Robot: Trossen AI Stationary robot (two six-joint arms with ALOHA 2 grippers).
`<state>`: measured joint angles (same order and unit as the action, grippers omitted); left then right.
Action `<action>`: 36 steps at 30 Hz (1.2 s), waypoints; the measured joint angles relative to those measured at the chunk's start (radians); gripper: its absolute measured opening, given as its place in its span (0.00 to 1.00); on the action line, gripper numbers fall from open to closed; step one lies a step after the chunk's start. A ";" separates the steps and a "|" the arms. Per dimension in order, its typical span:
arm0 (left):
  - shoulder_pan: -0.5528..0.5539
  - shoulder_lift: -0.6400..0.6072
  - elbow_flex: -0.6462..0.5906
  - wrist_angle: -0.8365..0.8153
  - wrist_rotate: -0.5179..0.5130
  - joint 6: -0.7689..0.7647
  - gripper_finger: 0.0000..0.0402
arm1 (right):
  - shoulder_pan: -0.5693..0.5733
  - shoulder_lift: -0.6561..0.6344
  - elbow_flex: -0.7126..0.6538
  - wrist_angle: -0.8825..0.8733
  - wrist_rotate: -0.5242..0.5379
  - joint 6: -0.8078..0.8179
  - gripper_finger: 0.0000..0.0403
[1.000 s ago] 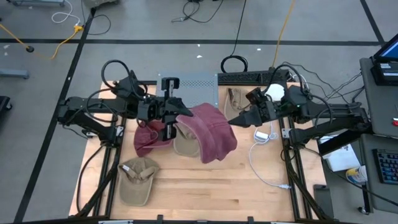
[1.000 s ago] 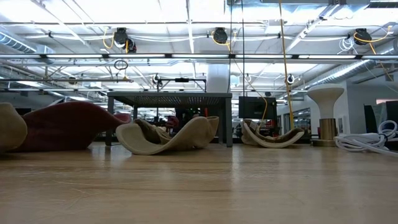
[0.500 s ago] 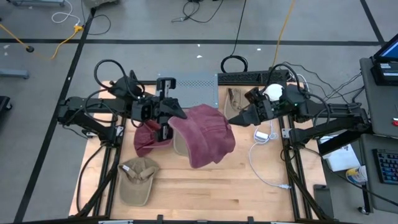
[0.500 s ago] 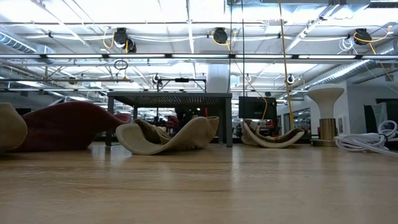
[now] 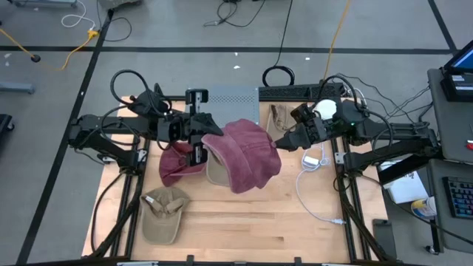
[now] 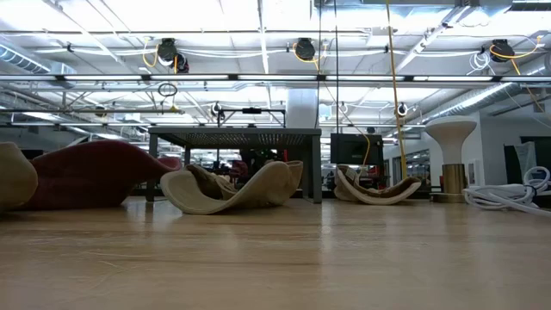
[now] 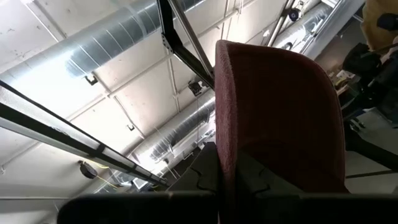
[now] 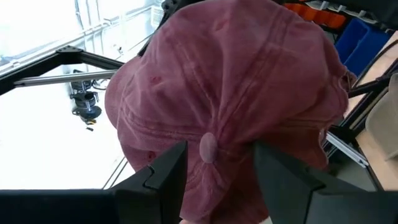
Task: Pick & Place hat
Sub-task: Put the dark red cap on the shelf
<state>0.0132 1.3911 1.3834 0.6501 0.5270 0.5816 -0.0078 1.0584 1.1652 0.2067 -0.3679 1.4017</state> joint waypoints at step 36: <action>0.024 0.001 0.000 -0.080 -0.032 -0.191 0.06 | -0.006 -0.059 0.000 0.163 -0.053 -0.139 0.05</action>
<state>0.0374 1.3918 1.3834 0.5696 0.4952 0.3910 -0.0139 0.9994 1.1648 0.3697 -0.4204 1.2628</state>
